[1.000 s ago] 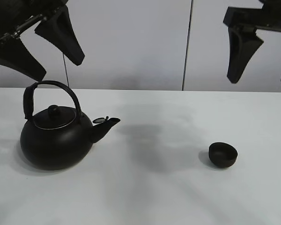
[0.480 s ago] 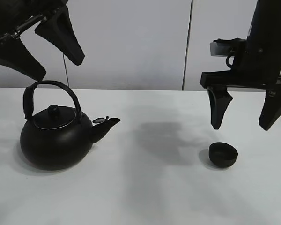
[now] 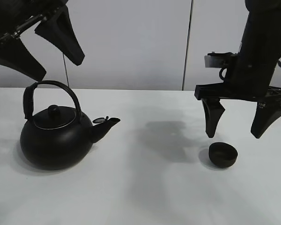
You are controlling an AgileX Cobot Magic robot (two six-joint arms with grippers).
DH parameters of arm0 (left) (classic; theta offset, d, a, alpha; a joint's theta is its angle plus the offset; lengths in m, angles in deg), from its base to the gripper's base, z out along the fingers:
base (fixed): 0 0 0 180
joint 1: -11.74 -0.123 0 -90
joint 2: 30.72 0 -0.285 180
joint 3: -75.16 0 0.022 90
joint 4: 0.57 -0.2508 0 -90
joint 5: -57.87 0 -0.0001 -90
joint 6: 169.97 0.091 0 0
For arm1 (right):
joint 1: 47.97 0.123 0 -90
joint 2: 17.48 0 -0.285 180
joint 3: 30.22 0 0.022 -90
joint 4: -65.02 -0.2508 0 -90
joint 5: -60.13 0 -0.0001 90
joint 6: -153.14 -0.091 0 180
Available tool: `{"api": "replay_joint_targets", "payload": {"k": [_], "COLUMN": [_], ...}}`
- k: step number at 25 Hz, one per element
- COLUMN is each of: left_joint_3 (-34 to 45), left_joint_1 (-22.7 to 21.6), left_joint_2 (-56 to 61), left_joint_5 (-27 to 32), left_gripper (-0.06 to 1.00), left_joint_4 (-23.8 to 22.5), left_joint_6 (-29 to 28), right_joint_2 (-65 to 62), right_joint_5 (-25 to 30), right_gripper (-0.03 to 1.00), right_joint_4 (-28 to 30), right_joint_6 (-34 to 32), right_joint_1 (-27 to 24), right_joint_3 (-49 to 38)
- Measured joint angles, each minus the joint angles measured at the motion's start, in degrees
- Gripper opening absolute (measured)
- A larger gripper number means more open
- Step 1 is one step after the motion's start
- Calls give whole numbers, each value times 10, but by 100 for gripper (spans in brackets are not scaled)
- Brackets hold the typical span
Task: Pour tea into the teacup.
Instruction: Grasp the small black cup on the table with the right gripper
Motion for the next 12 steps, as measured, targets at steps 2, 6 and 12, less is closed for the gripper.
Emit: {"api": "replay_joint_targets", "payload": {"k": [2,6,12], "left_joint_3": [0,0,0], "left_joint_1": [0,0,0], "left_joint_2": [0,0,0], "left_joint_5": [0,0,-1], "left_gripper": [57,57,57], "left_joint_4": [0,0,0], "left_joint_6": [0,0,0], "right_joint_2": [5,16,42], "right_joint_5": [-11,-24,-36], "right_gripper": [60,60,60], "right_joint_4": [0,1,15], "right_joint_6": [0,0,-6], "right_joint_1": [0,4,33], "right_joint_3": [0,0,0]}}
